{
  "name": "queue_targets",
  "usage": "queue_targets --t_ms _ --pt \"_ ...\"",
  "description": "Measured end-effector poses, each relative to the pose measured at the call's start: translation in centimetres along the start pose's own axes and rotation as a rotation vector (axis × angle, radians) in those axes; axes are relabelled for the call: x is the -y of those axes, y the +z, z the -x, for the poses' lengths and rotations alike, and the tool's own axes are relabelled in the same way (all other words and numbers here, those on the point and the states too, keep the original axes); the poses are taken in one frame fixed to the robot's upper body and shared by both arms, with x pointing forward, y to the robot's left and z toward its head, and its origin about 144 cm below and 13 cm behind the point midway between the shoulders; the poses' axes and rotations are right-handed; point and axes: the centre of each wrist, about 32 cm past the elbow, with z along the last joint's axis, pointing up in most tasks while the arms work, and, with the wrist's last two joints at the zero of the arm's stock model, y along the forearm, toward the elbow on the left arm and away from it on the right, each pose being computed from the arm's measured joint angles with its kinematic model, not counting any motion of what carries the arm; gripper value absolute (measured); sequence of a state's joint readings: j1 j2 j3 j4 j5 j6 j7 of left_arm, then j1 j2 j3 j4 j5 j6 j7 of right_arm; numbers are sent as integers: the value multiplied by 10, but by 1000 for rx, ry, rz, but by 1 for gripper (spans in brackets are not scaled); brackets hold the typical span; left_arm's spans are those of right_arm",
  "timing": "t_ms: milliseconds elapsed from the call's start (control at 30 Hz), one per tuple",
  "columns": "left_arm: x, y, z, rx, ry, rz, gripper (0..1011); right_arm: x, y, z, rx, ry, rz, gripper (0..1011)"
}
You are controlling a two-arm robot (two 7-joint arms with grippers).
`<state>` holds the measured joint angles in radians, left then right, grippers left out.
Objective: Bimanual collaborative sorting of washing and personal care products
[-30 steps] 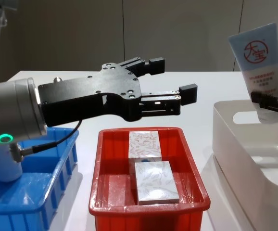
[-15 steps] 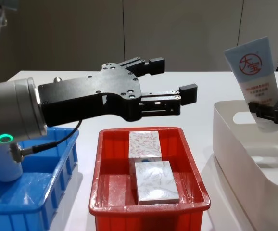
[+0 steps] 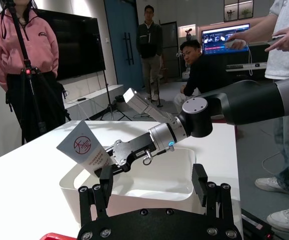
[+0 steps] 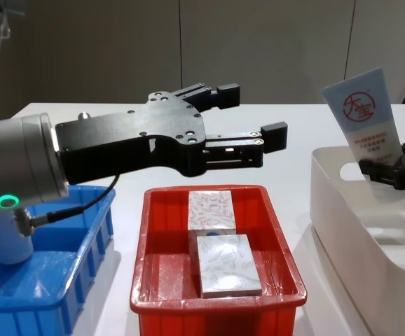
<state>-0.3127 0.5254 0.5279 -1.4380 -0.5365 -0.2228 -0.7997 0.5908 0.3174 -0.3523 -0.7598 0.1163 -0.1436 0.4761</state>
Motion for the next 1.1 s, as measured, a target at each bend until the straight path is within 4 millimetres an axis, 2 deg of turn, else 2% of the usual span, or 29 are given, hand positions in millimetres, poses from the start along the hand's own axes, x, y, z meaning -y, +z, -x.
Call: queue_targets --t_ms 1100 --pt "0 0 0 0 0 0 1002 -19 -12 4 -11 7 79 482"
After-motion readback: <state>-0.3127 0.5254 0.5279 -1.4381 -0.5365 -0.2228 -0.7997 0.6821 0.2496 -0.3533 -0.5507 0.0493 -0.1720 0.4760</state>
